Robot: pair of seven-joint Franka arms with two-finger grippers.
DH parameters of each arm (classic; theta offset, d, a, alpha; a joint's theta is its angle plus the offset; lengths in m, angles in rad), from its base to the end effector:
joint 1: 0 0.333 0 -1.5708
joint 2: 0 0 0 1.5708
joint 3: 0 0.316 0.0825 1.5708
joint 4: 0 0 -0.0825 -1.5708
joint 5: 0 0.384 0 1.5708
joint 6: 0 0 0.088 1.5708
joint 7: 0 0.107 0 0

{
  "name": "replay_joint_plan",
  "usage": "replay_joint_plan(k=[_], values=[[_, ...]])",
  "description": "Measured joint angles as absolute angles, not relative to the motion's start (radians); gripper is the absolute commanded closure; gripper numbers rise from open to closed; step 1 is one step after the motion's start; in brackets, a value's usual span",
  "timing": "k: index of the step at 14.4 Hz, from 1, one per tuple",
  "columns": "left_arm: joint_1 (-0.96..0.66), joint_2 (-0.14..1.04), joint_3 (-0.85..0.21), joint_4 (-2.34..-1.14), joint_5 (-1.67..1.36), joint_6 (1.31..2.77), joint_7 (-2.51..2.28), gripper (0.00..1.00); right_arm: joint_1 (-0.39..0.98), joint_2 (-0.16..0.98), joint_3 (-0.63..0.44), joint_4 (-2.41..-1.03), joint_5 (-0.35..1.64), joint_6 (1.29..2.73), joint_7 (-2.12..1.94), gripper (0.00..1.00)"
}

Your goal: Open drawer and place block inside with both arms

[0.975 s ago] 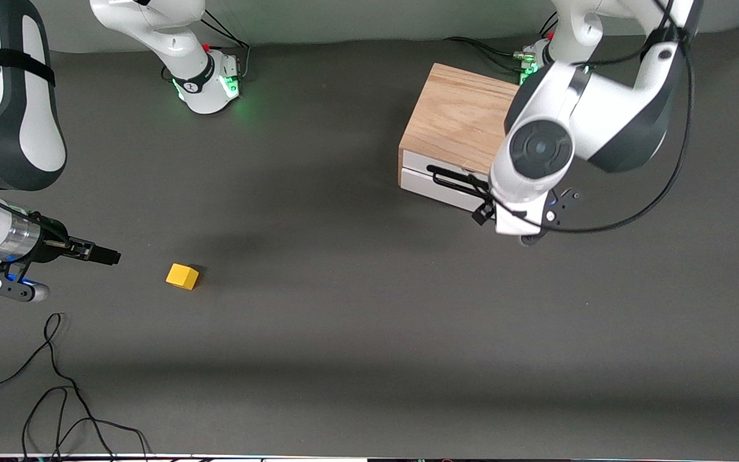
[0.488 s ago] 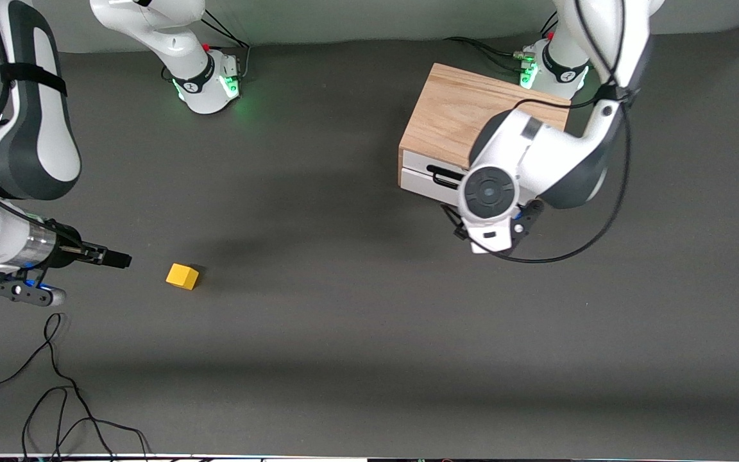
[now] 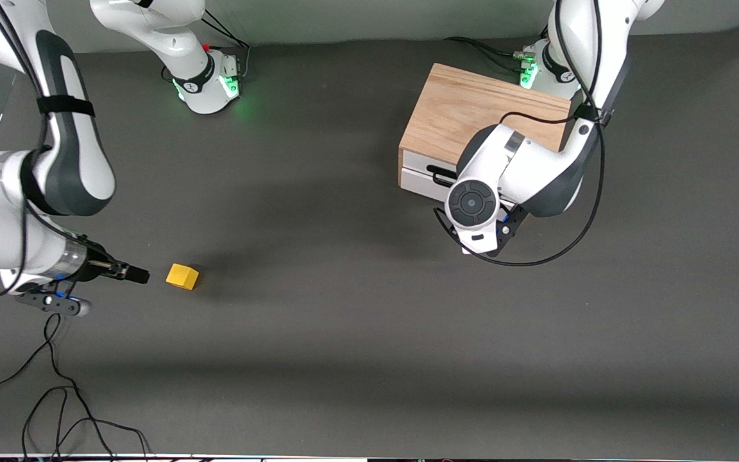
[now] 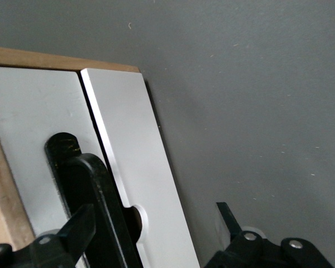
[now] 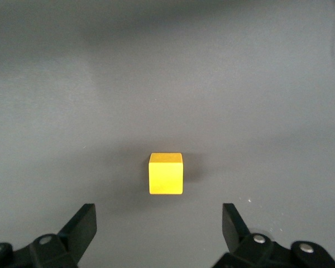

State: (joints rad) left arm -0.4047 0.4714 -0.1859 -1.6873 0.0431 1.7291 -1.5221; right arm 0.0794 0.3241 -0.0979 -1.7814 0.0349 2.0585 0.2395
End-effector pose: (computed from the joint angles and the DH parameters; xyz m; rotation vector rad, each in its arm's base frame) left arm 0.5208 -0.3327 0.3030 -2.4899 -1.2296 0.3491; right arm 0.6341 -0.0055 0.3714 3.1064 -0.4230 -0.0704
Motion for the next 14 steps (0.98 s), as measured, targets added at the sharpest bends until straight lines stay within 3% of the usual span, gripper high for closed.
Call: replay_joint_plan(k=[6,14], values=[[-0.408,0.471,-0.188,-1.738,0.043,1.762,-1.522,0.04,0.083,0.340,-0.094,-1.966,0.035,2.319,0.208,0.00],[-0.419,0.471,-0.188,-1.770,0.065,1.856,-1.522,0.04,0.122,0.410,-0.091,-2.084,0.035,2.540,0.204,0.00]])
